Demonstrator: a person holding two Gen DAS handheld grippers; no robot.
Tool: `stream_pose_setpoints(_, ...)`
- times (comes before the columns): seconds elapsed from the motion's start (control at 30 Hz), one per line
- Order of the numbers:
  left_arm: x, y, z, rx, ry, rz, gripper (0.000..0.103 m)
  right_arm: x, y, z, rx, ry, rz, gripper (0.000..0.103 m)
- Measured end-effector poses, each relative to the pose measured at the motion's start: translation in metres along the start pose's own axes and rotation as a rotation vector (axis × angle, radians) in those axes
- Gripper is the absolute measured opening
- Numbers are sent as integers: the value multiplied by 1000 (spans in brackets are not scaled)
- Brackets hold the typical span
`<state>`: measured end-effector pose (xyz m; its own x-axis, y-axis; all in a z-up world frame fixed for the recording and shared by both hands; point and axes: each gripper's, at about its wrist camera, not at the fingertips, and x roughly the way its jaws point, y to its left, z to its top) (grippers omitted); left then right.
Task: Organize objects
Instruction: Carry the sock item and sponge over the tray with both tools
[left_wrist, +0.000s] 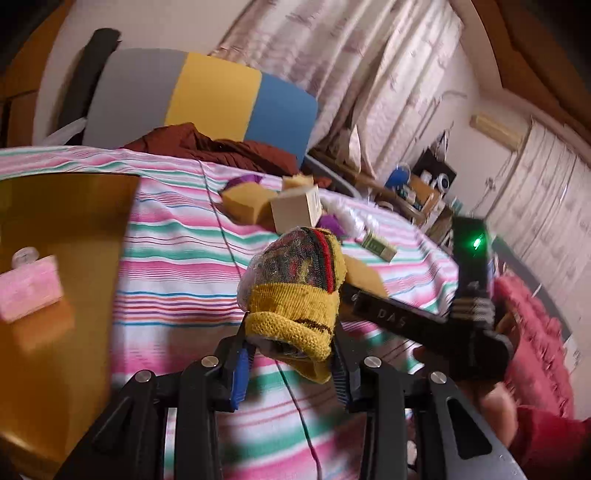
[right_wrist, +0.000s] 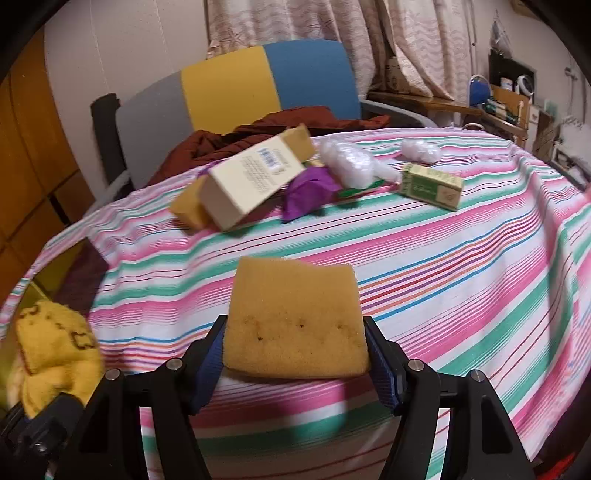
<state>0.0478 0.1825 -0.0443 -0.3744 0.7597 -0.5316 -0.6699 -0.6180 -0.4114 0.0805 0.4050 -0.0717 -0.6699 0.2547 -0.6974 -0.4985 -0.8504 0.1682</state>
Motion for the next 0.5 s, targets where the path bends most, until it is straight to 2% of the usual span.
stream_pose_setpoints(0.1, -19, 3, 2, -14, -27, -7, 36, -9, 17, -2, -54, -10, 27, 69)
stream_pose_setpoints(0.23, -41, 14, 3, -25, -35, 39, 36, -23, 41, -6, -116, -30, 79, 69)
stream_pose_setpoints(0.37, -64, 38, 3, -67, -57, 138, 36, -37, 67, -12, -172, -32, 151, 69)
stream_pose_setpoints(0.47, -74, 61, 8, -114, -59, 259, 36, -47, 89, -17, -217, -30, 219, 69)
stream_pose_setpoints(0.5, -78, 65, 7, -123, -59, 279, 36, -50, 97, -19, -230, -29, 243, 69)
